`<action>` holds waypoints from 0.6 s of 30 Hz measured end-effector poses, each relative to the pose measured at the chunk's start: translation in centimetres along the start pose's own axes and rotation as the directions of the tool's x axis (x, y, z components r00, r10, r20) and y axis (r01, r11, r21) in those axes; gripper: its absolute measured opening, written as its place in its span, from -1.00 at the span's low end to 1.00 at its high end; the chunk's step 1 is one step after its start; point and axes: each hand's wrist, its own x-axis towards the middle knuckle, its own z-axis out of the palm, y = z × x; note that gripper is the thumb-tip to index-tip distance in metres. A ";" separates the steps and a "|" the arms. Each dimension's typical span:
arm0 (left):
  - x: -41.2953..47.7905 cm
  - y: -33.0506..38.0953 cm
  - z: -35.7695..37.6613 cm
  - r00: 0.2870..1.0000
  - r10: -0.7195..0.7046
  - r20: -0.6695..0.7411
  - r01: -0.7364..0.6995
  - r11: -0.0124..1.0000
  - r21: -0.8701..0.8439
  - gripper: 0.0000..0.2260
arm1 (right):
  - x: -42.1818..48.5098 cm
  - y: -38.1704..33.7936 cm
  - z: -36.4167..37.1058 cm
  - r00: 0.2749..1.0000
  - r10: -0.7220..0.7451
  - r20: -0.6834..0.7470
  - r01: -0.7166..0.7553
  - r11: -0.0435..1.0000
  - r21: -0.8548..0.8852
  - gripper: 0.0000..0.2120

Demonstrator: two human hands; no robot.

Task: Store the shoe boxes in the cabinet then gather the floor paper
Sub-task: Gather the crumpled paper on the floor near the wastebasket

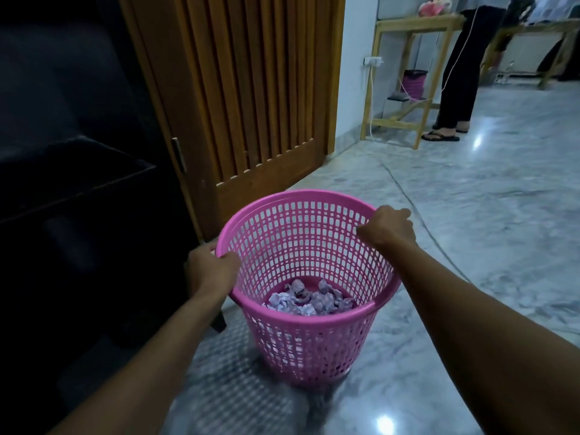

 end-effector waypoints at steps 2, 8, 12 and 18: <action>-1.0 -0.2 -1.8 0.998 -0.040 -0.044 0.039 0.999 -0.010 -0.79 | -0.9 0.3 -0.5 0.999 -0.036 0.029 0.035 0.999 0.039 -0.55; -4.2 -2.5 -8.4 0.958 -0.171 -0.230 0.183 0.982 0.034 -0.87 | -3.8 -2.4 0.6 0.969 -0.209 0.130 0.189 0.970 0.156 -0.58; -5.9 -3.7 -11.8 0.911 -0.229 -0.344 0.259 0.965 0.042 -0.94 | -5.8 -4.2 2.1 0.933 -0.297 0.204 0.267 0.950 0.161 -0.64; -8.2 -6.5 -15.4 0.825 -0.289 -0.486 0.319 0.948 -0.021 -0.87 | -7.9 -5.7 5.3 0.825 -0.401 0.398 0.335 0.914 0.228 -0.73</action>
